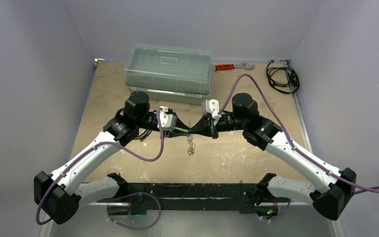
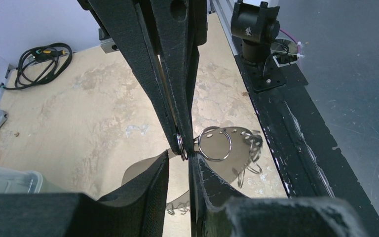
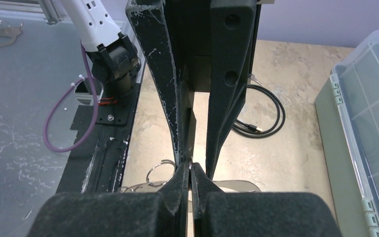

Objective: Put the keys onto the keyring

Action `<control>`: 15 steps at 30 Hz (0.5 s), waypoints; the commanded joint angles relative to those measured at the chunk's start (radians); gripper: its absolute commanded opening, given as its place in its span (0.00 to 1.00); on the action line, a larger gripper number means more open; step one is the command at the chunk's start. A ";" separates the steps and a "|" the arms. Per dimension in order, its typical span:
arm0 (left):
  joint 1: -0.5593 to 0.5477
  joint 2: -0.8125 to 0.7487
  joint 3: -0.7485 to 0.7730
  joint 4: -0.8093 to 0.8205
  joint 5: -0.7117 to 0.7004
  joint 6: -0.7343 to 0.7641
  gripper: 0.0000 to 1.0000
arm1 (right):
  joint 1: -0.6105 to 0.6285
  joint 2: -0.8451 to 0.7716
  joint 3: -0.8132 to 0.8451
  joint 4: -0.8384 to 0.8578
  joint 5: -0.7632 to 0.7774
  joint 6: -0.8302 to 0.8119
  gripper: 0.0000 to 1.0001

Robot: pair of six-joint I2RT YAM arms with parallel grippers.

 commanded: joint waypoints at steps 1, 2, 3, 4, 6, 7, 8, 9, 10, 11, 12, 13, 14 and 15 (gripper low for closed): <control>-0.012 0.014 -0.004 0.037 -0.017 -0.008 0.20 | 0.005 -0.001 0.057 0.039 -0.023 -0.005 0.00; -0.012 0.017 -0.004 0.041 -0.019 -0.014 0.20 | 0.006 0.001 0.057 0.038 -0.023 -0.003 0.00; -0.013 0.019 -0.003 0.045 -0.018 -0.018 0.20 | 0.005 0.003 0.058 0.037 -0.022 -0.004 0.00; -0.013 0.022 -0.002 0.046 -0.018 -0.020 0.20 | 0.007 0.005 0.060 0.032 -0.021 -0.005 0.00; -0.014 0.026 0.000 0.047 -0.018 -0.021 0.20 | 0.010 0.009 0.064 0.022 -0.016 -0.008 0.00; -0.015 0.027 -0.002 0.050 -0.018 -0.022 0.18 | 0.011 0.011 0.066 0.016 -0.014 -0.010 0.00; -0.015 0.029 -0.001 0.054 -0.020 -0.026 0.17 | 0.014 0.015 0.070 0.008 -0.011 -0.015 0.00; -0.015 0.032 -0.001 0.059 -0.020 -0.033 0.15 | 0.016 0.019 0.074 -0.006 -0.007 -0.020 0.00; -0.015 0.034 -0.001 0.068 -0.023 -0.043 0.12 | 0.017 0.023 0.078 -0.017 -0.002 -0.027 0.00; -0.015 0.038 -0.001 0.074 -0.026 -0.053 0.08 | 0.018 0.025 0.081 -0.026 0.001 -0.031 0.00; -0.017 0.042 -0.001 0.078 -0.030 -0.056 0.02 | 0.019 0.025 0.081 -0.029 0.003 -0.034 0.00; -0.017 0.042 -0.001 0.082 -0.049 -0.059 0.00 | 0.019 0.025 0.081 -0.029 0.003 -0.035 0.00; -0.016 0.042 -0.004 0.092 -0.069 -0.068 0.00 | 0.021 0.024 0.081 -0.028 0.004 -0.034 0.00; -0.016 0.041 -0.008 0.102 -0.086 -0.075 0.00 | 0.021 0.023 0.081 -0.028 0.004 -0.034 0.00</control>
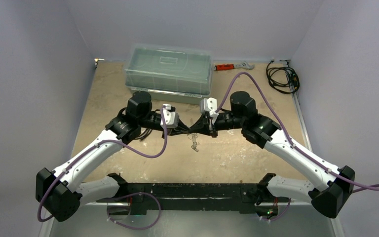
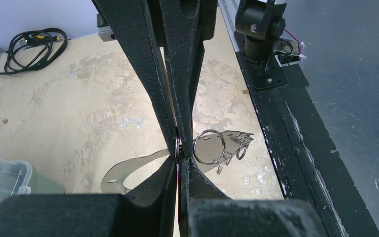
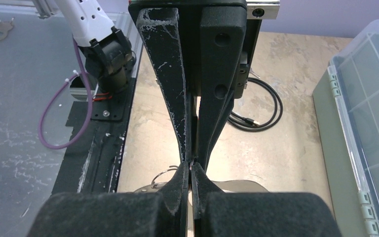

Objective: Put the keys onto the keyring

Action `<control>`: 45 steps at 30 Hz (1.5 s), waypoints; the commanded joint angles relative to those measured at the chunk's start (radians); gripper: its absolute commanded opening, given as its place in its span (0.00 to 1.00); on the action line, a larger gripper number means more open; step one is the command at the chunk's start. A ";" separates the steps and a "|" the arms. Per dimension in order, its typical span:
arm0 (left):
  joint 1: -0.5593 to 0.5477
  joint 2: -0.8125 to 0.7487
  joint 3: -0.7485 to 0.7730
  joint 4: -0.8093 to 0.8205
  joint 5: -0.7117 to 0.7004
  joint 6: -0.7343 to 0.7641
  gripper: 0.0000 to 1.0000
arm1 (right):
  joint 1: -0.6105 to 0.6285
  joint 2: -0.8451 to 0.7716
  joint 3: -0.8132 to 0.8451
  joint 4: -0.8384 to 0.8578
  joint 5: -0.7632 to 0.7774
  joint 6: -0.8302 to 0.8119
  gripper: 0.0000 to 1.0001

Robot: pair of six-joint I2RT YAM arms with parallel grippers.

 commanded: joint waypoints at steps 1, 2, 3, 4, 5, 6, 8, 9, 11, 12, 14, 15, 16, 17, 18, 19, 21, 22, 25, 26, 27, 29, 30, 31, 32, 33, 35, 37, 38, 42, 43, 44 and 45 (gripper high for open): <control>-0.008 0.004 -0.009 0.099 -0.070 -0.037 0.00 | 0.020 -0.004 0.049 0.018 -0.013 -0.016 0.00; -0.008 0.002 -0.011 0.114 -0.085 -0.051 0.00 | 0.020 -0.007 0.049 0.020 -0.006 -0.016 0.00; -0.009 0.000 -0.014 0.123 -0.092 -0.059 0.00 | 0.019 -0.009 0.048 0.024 0.001 -0.015 0.02; -0.008 -0.001 -0.016 0.134 -0.095 -0.065 0.00 | 0.020 -0.012 0.048 0.028 0.009 -0.012 0.06; -0.008 -0.004 -0.022 0.147 -0.095 -0.074 0.00 | 0.020 -0.015 0.047 0.031 0.014 -0.010 0.10; -0.009 -0.007 -0.028 0.157 -0.095 -0.080 0.00 | 0.019 -0.016 0.047 0.032 0.019 -0.010 0.15; -0.009 -0.022 -0.046 0.214 -0.100 -0.092 0.00 | 0.019 -0.023 0.045 0.035 0.034 -0.009 0.20; -0.009 -0.031 -0.054 0.235 -0.103 -0.095 0.00 | 0.019 -0.026 0.044 0.037 0.042 -0.009 0.26; -0.009 -0.047 -0.075 0.268 -0.112 -0.106 0.00 | 0.020 -0.035 0.038 0.045 0.045 -0.009 0.33; -0.009 -0.057 -0.083 0.284 -0.114 -0.110 0.00 | 0.020 -0.039 0.036 0.051 0.046 -0.006 0.36; -0.009 -0.065 -0.095 0.307 -0.120 -0.118 0.00 | 0.020 -0.050 0.032 0.058 0.067 0.000 0.37; -0.009 -0.067 -0.097 0.313 -0.121 -0.122 0.00 | 0.020 -0.057 0.027 0.063 0.085 0.000 0.37; -0.009 -0.067 -0.100 0.318 -0.121 -0.125 0.00 | 0.020 -0.064 0.024 0.070 0.107 0.004 0.39; -0.008 -0.069 -0.103 0.323 -0.122 -0.127 0.00 | 0.020 -0.073 0.022 0.075 0.127 0.006 0.41; -0.009 -0.070 -0.107 0.330 -0.122 -0.128 0.00 | 0.020 -0.086 0.018 0.081 0.146 0.008 0.42; -0.009 -0.075 -0.112 0.340 -0.121 -0.126 0.00 | 0.020 -0.096 0.014 0.087 0.163 0.011 0.44; -0.009 -0.090 -0.128 0.369 -0.123 -0.131 0.00 | 0.020 -0.117 0.003 0.093 0.195 0.013 0.45; -0.008 -0.097 -0.134 0.381 -0.120 -0.137 0.00 | 0.019 -0.125 -0.002 0.091 0.209 0.011 0.46; -0.009 -0.111 -0.146 0.405 -0.109 -0.146 0.00 | 0.019 -0.141 -0.014 0.087 0.232 -0.004 0.44; -0.009 -0.113 -0.150 0.414 -0.105 -0.147 0.00 | 0.019 -0.144 -0.017 0.088 0.233 -0.005 0.43; -0.009 -0.114 -0.153 0.421 -0.102 -0.150 0.00 | 0.019 -0.146 -0.020 0.090 0.234 -0.005 0.42; -0.009 -0.120 -0.159 0.434 -0.098 -0.155 0.00 | 0.017 -0.145 -0.023 0.091 0.235 -0.005 0.40; -0.008 -0.124 -0.160 0.441 -0.097 -0.158 0.00 | 0.018 -0.143 -0.022 0.086 0.236 -0.007 0.39; -0.009 -0.128 -0.162 0.449 -0.096 -0.161 0.00 | 0.018 -0.141 -0.022 0.084 0.237 -0.009 0.38; -0.008 -0.133 -0.165 0.455 -0.094 -0.162 0.00 | 0.018 -0.139 -0.022 0.080 0.235 -0.011 0.38; -0.009 -0.136 -0.169 0.462 -0.091 -0.163 0.00 | 0.018 -0.138 -0.020 0.075 0.233 -0.013 0.38; -0.009 -0.142 -0.174 0.475 -0.089 -0.170 0.00 | 0.018 -0.136 -0.017 0.070 0.224 -0.014 0.38; -0.009 -0.147 -0.180 0.488 -0.087 -0.177 0.00 | 0.017 -0.137 -0.017 0.069 0.216 -0.014 0.37; -0.009 -0.149 -0.182 0.499 -0.084 -0.183 0.00 | 0.018 -0.138 -0.018 0.071 0.211 -0.013 0.37; -0.009 -0.159 -0.196 0.542 -0.076 -0.207 0.00 | 0.018 -0.129 -0.025 0.093 0.186 0.000 0.36; -0.009 -0.160 -0.199 0.549 -0.075 -0.213 0.00 | 0.018 -0.123 -0.025 0.095 0.180 0.003 0.35; -0.009 -0.160 -0.199 0.555 -0.074 -0.215 0.00 | 0.018 -0.118 -0.024 0.100 0.173 0.005 0.34; -0.008 -0.160 -0.201 0.557 -0.073 -0.216 0.00 | 0.018 -0.113 -0.022 0.102 0.166 0.007 0.33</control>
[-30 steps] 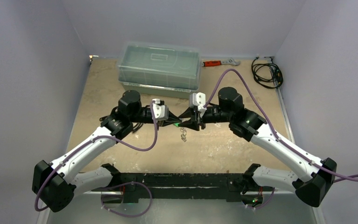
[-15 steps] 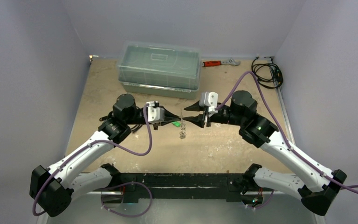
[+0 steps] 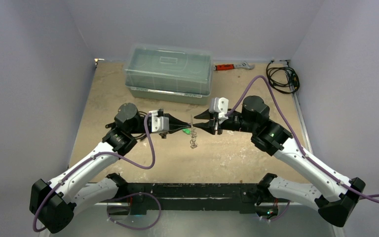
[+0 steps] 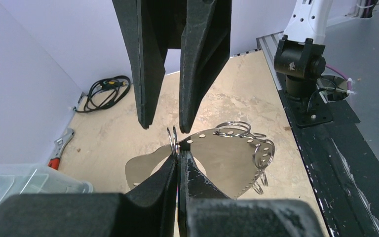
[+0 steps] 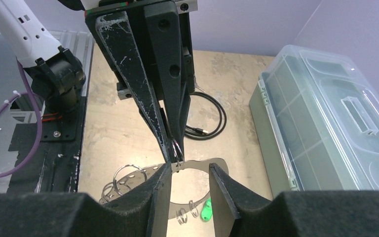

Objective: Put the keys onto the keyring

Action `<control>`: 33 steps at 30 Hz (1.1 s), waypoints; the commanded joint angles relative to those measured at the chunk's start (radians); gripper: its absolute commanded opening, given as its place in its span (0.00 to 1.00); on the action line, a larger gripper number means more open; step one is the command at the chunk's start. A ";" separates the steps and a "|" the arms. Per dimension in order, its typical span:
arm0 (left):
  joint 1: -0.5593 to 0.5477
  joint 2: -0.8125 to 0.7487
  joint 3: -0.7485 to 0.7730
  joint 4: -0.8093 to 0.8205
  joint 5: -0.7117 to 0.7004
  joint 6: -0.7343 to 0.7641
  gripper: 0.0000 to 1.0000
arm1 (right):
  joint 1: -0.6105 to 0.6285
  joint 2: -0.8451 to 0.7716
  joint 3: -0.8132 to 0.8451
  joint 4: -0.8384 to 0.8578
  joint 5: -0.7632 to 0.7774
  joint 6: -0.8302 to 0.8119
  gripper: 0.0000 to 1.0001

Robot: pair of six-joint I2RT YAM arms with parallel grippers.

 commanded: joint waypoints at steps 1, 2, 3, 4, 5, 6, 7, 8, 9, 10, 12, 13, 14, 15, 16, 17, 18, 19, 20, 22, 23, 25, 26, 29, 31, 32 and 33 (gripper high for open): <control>-0.002 -0.021 -0.007 0.101 0.032 -0.036 0.00 | 0.001 0.021 0.002 0.046 -0.049 0.014 0.33; -0.002 -0.021 -0.008 0.106 0.032 -0.039 0.00 | 0.002 0.025 0.004 0.050 -0.055 0.015 0.32; -0.002 -0.021 -0.008 0.109 0.033 -0.040 0.00 | 0.002 0.028 0.005 0.051 -0.059 0.015 0.31; -0.002 -0.022 -0.009 0.109 0.034 -0.041 0.00 | 0.002 0.032 0.007 0.052 -0.063 0.015 0.30; -0.002 -0.022 -0.010 0.111 0.034 -0.042 0.00 | 0.002 0.035 0.008 0.053 -0.065 0.017 0.29; -0.002 -0.022 -0.010 0.112 0.034 -0.042 0.00 | 0.002 0.038 0.009 0.052 -0.069 0.016 0.28; -0.002 -0.021 -0.011 0.114 0.034 -0.043 0.00 | 0.002 0.040 0.011 0.053 -0.074 0.016 0.26; -0.002 -0.021 -0.011 0.115 0.034 -0.044 0.00 | 0.002 0.042 0.012 0.052 -0.078 0.016 0.24; -0.002 -0.020 -0.011 0.117 0.034 -0.046 0.00 | 0.002 0.045 0.012 0.052 -0.084 0.016 0.21; -0.002 -0.021 -0.012 0.117 0.034 -0.045 0.00 | 0.002 0.047 0.014 0.052 -0.087 0.018 0.19; -0.002 -0.019 -0.012 0.116 0.031 -0.046 0.00 | 0.002 0.048 0.013 0.052 -0.092 0.018 0.16; -0.002 -0.018 -0.012 0.116 0.031 -0.045 0.00 | 0.002 0.049 0.013 0.053 -0.096 0.018 0.15; -0.002 -0.018 -0.013 0.116 0.031 -0.046 0.00 | 0.002 0.049 0.012 0.053 -0.101 0.018 0.13; -0.002 -0.018 -0.013 0.116 0.031 -0.046 0.00 | 0.002 0.049 0.012 0.054 -0.106 0.018 0.11; -0.002 -0.017 -0.013 0.117 0.031 -0.046 0.00 | 0.002 0.050 0.012 0.055 -0.110 0.018 0.10; -0.002 -0.015 -0.012 0.117 0.034 -0.047 0.00 | 0.002 0.053 0.012 0.056 -0.115 0.018 0.09; -0.002 -0.013 -0.013 0.117 0.036 -0.046 0.00 | 0.002 0.054 0.012 0.058 -0.123 0.018 0.08; -0.002 -0.012 -0.013 0.117 0.038 -0.047 0.00 | 0.002 0.056 0.012 0.059 -0.129 0.018 0.08; -0.002 -0.012 -0.013 0.116 0.038 -0.047 0.00 | 0.002 0.058 0.014 0.061 -0.138 0.018 0.08; -0.002 -0.011 -0.014 0.114 0.040 -0.044 0.00 | 0.002 0.061 0.014 0.064 -0.152 0.021 0.07; -0.001 -0.011 -0.014 0.114 0.039 -0.044 0.00 | 0.002 0.061 0.014 0.066 -0.156 0.023 0.07; -0.002 -0.009 -0.013 0.111 0.040 -0.042 0.00 | 0.002 0.063 0.014 0.069 -0.165 0.024 0.04; -0.002 -0.007 -0.011 0.102 0.040 -0.035 0.00 | 0.002 0.063 0.014 0.070 -0.168 0.026 0.02; -0.002 -0.005 0.016 0.030 0.027 0.024 0.00 | 0.002 0.066 0.023 0.049 -0.155 0.033 0.00; -0.002 -0.007 0.023 -0.010 0.011 0.050 0.04 | 0.002 0.066 0.027 0.030 -0.133 0.034 0.00; -0.002 -0.009 0.028 -0.026 0.005 0.062 0.09 | 0.002 0.065 0.030 0.021 -0.123 0.031 0.00; -0.002 -0.010 0.032 -0.047 -0.002 0.076 0.14 | 0.002 0.064 0.031 0.013 -0.111 0.028 0.00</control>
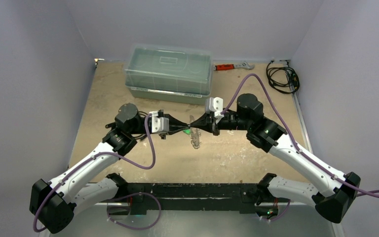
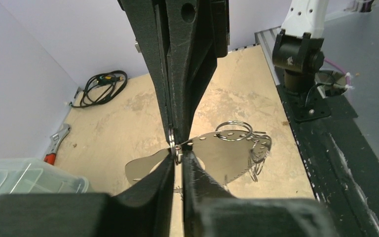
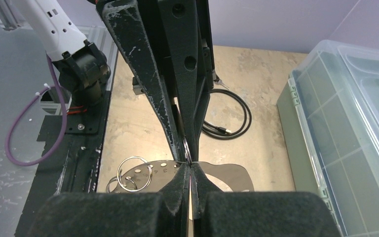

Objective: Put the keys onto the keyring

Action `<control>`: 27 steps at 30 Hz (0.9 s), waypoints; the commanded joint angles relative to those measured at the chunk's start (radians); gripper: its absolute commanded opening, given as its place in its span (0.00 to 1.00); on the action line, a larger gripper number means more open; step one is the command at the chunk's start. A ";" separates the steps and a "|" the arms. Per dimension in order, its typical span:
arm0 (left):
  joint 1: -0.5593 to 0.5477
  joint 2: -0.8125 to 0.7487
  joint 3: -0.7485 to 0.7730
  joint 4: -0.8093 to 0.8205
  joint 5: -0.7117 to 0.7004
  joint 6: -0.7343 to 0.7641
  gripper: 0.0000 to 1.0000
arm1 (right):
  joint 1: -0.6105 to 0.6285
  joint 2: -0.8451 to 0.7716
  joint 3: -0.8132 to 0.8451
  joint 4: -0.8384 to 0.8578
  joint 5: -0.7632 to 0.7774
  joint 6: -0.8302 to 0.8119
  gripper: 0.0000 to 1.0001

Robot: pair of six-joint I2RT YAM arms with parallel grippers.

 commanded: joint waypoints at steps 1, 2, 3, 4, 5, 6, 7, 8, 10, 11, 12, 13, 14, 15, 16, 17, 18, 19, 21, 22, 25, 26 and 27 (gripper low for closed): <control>-0.006 -0.009 0.056 -0.080 -0.022 0.082 0.19 | 0.010 0.001 0.031 -0.001 0.004 0.011 0.00; -0.006 -0.012 0.063 -0.102 -0.033 0.098 0.23 | 0.010 -0.002 0.031 -0.005 0.011 0.009 0.00; -0.006 -0.014 0.072 -0.130 -0.045 0.115 0.28 | 0.010 -0.006 0.029 -0.008 0.021 0.008 0.00; -0.006 -0.015 0.083 -0.154 -0.056 0.130 0.32 | 0.010 -0.010 0.028 -0.012 0.027 0.007 0.00; -0.008 -0.017 0.093 -0.180 -0.068 0.142 0.38 | 0.010 -0.014 0.026 -0.015 0.035 0.005 0.00; -0.007 -0.018 0.105 -0.209 -0.081 0.156 0.42 | 0.010 -0.017 0.025 -0.018 0.045 0.003 0.00; -0.007 -0.020 0.122 -0.242 -0.091 0.172 0.45 | 0.010 -0.020 0.024 -0.019 0.057 0.002 0.00; -0.008 -0.018 0.141 -0.278 -0.105 0.188 0.47 | 0.010 -0.022 0.024 -0.028 0.083 0.002 0.00; -0.007 -0.010 0.192 -0.399 -0.129 0.227 0.49 | 0.010 -0.018 0.033 -0.066 0.136 -0.022 0.00; -0.008 -0.003 0.217 -0.448 -0.136 0.242 0.49 | 0.011 -0.014 0.038 -0.079 0.148 -0.029 0.00; -0.008 0.004 0.240 -0.486 -0.141 0.252 0.48 | 0.012 -0.012 0.043 -0.091 0.159 -0.036 0.00; -0.007 0.012 0.263 -0.522 -0.146 0.257 0.47 | 0.011 -0.011 0.047 -0.101 0.168 -0.048 0.00; -0.008 0.022 0.285 -0.553 -0.150 0.260 0.46 | 0.012 -0.013 0.046 -0.104 0.176 -0.054 0.00; -0.007 0.031 0.308 -0.584 -0.152 0.260 0.45 | 0.012 -0.016 0.046 -0.105 0.182 -0.055 0.00; -0.009 0.040 0.331 -0.613 -0.154 0.263 0.45 | 0.012 -0.019 0.046 -0.105 0.189 -0.056 0.00; -0.009 0.052 0.351 -0.635 -0.159 0.265 0.45 | 0.012 -0.022 0.046 -0.107 0.195 -0.057 0.00; -0.013 0.063 0.371 -0.656 -0.164 0.268 0.45 | 0.012 -0.024 0.048 -0.111 0.203 -0.057 0.00; -0.017 0.076 0.388 -0.678 -0.170 0.274 0.45 | 0.012 -0.028 0.051 -0.116 0.210 -0.057 0.00; -0.030 0.103 0.428 -0.720 -0.188 0.281 0.45 | 0.013 -0.038 0.053 -0.127 0.228 -0.061 0.00; -0.037 0.117 0.444 -0.733 -0.197 0.280 0.45 | 0.015 -0.041 0.052 -0.129 0.241 -0.061 0.00; -0.057 0.165 0.513 -0.786 -0.210 0.263 0.45 | 0.021 -0.044 0.053 -0.134 0.271 -0.065 0.00; -0.065 0.182 0.535 -0.802 -0.217 0.251 0.45 | 0.022 -0.045 0.053 -0.136 0.281 -0.067 0.00; -0.074 0.201 0.555 -0.817 -0.226 0.239 0.45 | 0.023 -0.046 0.053 -0.134 0.293 -0.067 0.00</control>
